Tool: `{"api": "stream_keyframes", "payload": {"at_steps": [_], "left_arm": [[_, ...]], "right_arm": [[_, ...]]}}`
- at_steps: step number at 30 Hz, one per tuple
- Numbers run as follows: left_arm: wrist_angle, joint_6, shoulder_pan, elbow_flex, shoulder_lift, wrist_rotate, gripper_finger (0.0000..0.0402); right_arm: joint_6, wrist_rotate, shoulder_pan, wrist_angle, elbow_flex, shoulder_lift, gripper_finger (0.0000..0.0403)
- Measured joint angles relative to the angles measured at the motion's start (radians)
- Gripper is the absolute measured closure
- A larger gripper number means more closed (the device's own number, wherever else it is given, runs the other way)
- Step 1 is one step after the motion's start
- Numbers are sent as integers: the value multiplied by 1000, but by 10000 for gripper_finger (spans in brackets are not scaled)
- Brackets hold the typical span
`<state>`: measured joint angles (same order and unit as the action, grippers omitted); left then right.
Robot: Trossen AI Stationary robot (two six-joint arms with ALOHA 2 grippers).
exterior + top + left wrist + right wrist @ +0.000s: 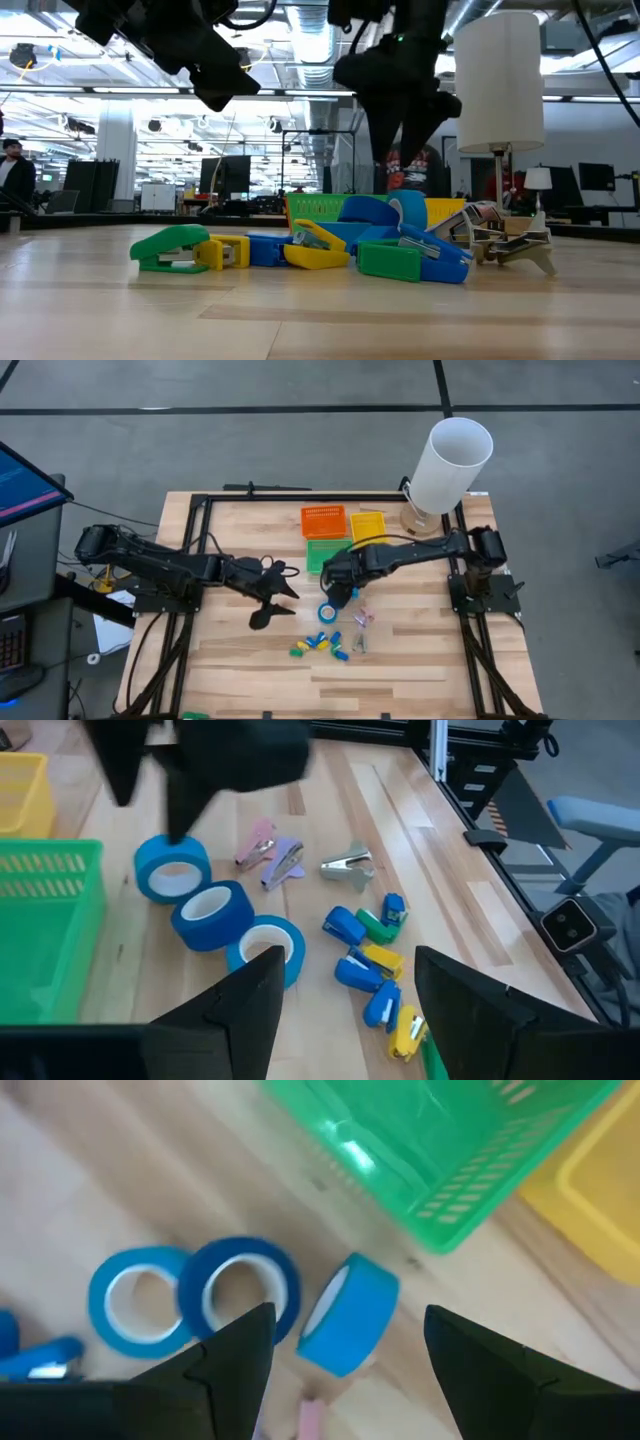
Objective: Pick and place Stapler, Stapler remover, tape
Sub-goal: Put the light blue tape into the yellow bin
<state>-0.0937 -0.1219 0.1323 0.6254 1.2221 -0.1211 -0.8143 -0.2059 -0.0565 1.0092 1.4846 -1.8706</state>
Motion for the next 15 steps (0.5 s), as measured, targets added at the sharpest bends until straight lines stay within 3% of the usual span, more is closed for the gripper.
{"api": "stream_keyframes", "payload": {"at_steps": [7,15], "left_arm": [[0,0,25,0,0,0,188],[0,0,30,0,0,0,188]], "right_arm": [[-19,67,63,-23,-69,0,154],[-44,143,40,-151,-118,0,154]]}}
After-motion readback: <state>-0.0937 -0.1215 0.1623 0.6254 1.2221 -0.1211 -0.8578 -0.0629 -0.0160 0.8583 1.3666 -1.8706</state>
